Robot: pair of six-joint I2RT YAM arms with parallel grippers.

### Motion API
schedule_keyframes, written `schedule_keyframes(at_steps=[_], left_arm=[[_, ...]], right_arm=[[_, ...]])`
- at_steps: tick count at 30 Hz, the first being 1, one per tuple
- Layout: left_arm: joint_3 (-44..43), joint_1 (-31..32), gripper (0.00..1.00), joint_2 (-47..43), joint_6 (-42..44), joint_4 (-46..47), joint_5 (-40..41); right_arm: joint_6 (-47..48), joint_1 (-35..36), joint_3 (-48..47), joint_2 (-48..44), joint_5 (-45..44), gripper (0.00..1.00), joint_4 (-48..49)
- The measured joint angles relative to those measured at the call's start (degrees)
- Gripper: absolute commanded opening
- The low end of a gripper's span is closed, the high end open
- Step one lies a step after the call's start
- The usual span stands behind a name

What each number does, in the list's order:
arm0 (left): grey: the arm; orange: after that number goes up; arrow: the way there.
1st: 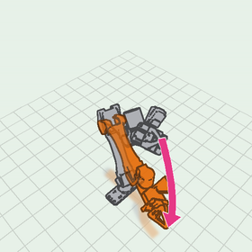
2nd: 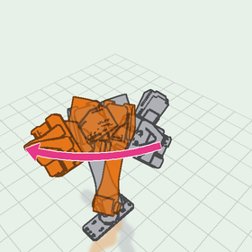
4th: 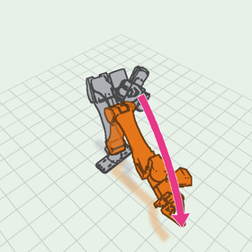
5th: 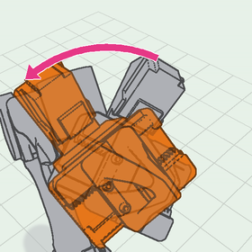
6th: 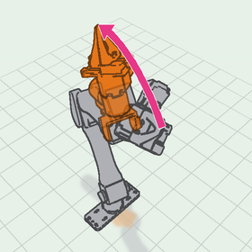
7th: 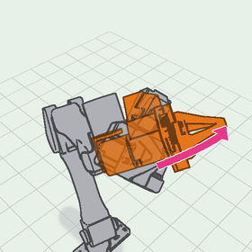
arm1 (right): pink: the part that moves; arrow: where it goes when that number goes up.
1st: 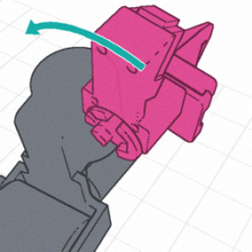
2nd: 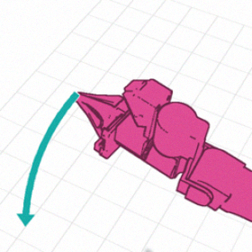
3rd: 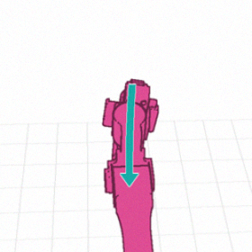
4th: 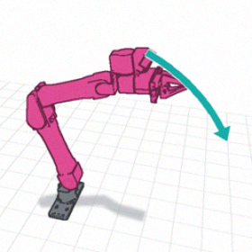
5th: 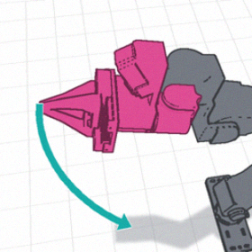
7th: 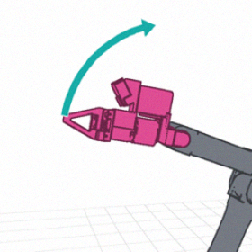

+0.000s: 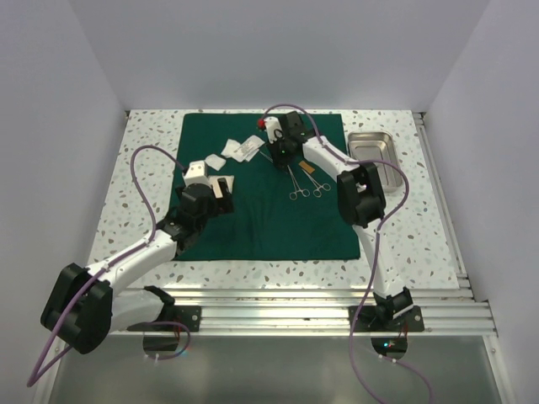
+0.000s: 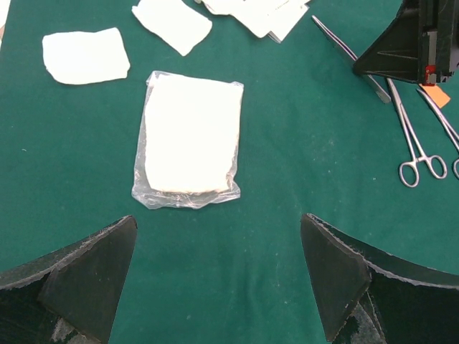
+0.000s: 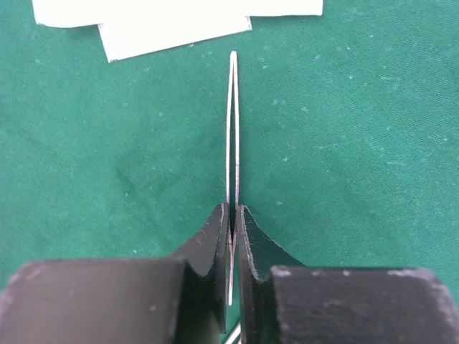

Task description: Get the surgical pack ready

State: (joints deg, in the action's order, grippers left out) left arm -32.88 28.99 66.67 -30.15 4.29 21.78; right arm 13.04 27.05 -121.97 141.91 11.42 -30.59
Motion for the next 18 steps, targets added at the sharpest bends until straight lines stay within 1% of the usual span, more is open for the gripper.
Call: schedule_keyframes(at_steps=[2, 5, 10, 14, 18], left_arm=[[0.0, 0.0, 1.0, 0.0, 0.0, 0.09, 0.04], [0.02, 0.0, 1.0, 0.0, 0.0, 0.66, 0.17], [0.7, 0.0, 1.0, -0.22, 0.0, 0.96, 0.52], [1.4, 0.0, 1.0, -0.94, 0.0, 1.01, 0.59], [1.75, 0.0, 1.0, -1.51, 0.0, 1.14, 0.55]], right_arm=[[-0.35, 0.0, 0.0, 0.0, -0.17, 0.0, 0.24], [-1.25, -0.07, 0.74, -0.35, -0.44, 0.0, 1.22], [-3.69, -0.76, 7.48, -4.92, -0.35, 0.0, 3.28], [-7.34, -3.58, 14.34, -12.31, 0.55, 0.01, 4.87], [-11.21, -10.51, 20.39, -21.68, 0.9, 0.01, 7.3]])
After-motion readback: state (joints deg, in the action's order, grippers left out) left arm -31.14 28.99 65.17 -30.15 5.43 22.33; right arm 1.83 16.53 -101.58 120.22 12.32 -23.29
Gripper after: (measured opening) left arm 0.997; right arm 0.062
